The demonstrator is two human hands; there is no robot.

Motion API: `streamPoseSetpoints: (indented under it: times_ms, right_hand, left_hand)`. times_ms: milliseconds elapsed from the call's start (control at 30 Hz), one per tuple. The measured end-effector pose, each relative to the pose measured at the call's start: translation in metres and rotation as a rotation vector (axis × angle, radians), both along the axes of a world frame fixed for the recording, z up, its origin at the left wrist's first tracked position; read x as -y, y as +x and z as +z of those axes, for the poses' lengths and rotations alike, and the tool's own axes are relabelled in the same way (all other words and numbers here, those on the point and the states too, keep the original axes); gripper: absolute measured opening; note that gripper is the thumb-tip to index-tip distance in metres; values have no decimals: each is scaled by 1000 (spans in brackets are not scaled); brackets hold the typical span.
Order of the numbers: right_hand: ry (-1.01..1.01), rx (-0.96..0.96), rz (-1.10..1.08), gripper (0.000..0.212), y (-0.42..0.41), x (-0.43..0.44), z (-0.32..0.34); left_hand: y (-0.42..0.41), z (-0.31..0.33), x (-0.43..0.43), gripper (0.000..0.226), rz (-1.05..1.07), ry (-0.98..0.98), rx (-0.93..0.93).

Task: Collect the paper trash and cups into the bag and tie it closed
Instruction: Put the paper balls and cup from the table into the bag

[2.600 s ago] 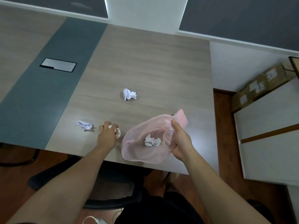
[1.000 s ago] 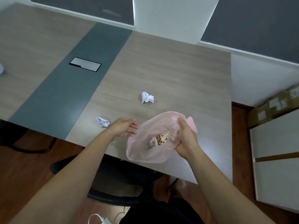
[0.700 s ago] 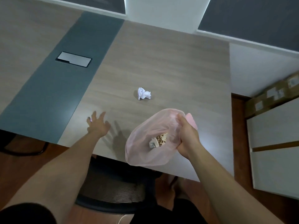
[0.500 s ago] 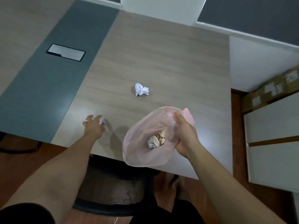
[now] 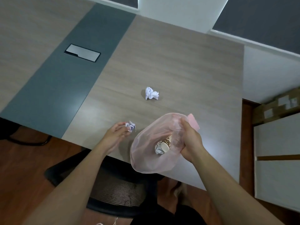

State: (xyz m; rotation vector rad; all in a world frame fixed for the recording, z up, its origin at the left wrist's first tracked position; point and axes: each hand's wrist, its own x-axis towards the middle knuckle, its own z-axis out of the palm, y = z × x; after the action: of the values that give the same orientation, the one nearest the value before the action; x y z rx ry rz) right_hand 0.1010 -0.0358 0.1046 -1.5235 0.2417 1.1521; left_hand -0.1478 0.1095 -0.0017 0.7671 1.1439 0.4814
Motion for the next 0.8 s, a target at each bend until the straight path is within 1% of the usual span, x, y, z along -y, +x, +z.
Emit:
streamPoseSetpoints:
  times_ms: [33,67,100,167,233,267,367,433,467,500,567,600,667,700,733,800]
  right_hand:
    - [-13,-12,-3,30,0,-1,3]
    - [-24,-19,-3,31,0,-1,4]
    - [-33,-26,1,32,0,-2,8]
    - [-23,-33,21,35,-1,-3,10]
    - [-14,-38,53,33,-2,-3,13]
    - [-7,-32,77,30,-3,-2,14]
    - [1,-30,118,29,-4,1,18]
    - [50,-50,131,31,-6,3,19]
    - [62,-51,127,30,-6,5,19]
    - [82,-63,126,28,-5,7,21]
    - [129,-86,132,41,-2,9,24]
    - [125,-76,134,42,0,9,28]
    - [127,-60,105,29,2,10,37]
    - [141,-59,87,31,3,10,41]
    - [152,-57,79,36,5,11,41]
    - [152,-48,58,38,6,11,42]
  left_hand:
    - [0,8,5,36,-29,-79,183]
    - [-2,15,11,40,-93,-136,319]
    - [-3,20,18,46,-167,-185,405]
    - [2,25,33,51,-278,-294,465]
    - [18,29,47,51,-307,-361,478]
    - [30,30,52,50,-302,-359,468]
    - [68,30,57,37,-206,-285,387]
    - [89,28,58,30,-114,-255,289]
    - [97,29,59,29,-116,-215,228]
    - [102,30,60,30,-153,-153,168]
    - [105,34,63,35,-289,4,33]
    - [103,38,63,34,-361,104,-57]
    - [94,49,64,19,-443,401,-227]
    - [86,52,66,14,-436,595,-266]
    - [77,54,68,15,-381,789,-276]
    - [60,56,72,11,-168,1087,-332]
